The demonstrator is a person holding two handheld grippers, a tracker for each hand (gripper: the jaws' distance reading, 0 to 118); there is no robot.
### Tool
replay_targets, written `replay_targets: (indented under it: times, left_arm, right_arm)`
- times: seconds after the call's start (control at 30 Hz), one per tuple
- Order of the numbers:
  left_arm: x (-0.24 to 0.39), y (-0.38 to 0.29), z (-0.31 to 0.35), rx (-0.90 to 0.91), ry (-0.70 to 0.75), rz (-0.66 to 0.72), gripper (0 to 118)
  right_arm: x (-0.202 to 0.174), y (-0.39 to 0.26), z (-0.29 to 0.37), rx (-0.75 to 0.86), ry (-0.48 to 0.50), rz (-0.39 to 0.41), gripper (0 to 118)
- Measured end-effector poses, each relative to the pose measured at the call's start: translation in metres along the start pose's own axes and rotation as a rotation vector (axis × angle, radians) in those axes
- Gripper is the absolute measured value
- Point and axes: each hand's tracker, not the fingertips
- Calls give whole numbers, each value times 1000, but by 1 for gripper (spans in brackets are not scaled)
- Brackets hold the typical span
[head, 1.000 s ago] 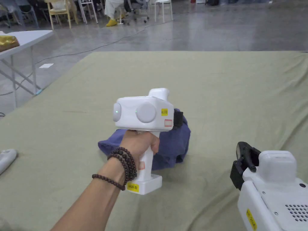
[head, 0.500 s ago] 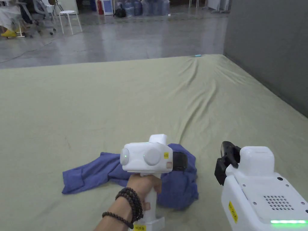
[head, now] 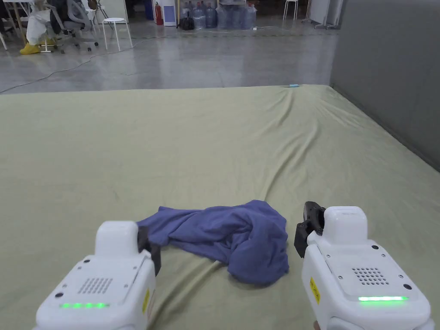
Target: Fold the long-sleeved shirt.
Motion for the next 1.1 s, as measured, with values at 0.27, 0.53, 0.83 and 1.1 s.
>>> replay_targets:
  times: [0.27, 0.53, 0.83, 1.1]
  left_arm:
    - [-11, 1, -9, -73, -124, 63, 0]
    - [21, 21, -179, -346, -164, 55, 110]
    - [53, -17, -297, -600, -158, -89, 107]
    - [48, 3, -279, -549, -256, -72, 7]
  right_arm:
    - [-6, 3, 3, -21, 4, 13, 0]
    - [-1, -3, -11, -32, -5, 4, 0]
    - [16, -16, -36, -93, -30, 5, 0]
    - [25, -40, -99, -453, -2, -20, 118]
